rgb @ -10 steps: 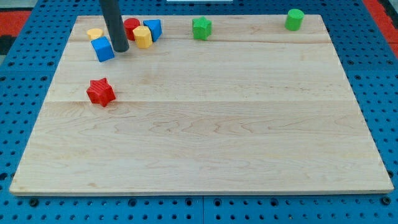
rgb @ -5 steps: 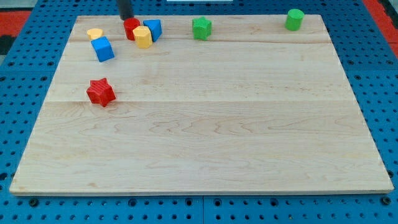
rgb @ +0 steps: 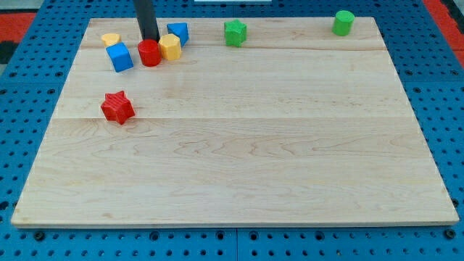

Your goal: Move red circle to the center

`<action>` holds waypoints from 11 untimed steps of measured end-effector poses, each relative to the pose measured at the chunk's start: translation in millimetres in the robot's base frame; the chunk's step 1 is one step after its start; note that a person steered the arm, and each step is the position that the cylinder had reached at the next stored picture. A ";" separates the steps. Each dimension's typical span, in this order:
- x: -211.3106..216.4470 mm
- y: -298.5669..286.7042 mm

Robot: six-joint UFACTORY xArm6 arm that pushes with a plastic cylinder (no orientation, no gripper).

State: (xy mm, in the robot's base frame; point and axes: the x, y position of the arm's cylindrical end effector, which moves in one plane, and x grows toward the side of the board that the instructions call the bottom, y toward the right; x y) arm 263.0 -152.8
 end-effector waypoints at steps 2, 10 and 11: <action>37.3 0.0; 109.7 95.6; 119.9 118.3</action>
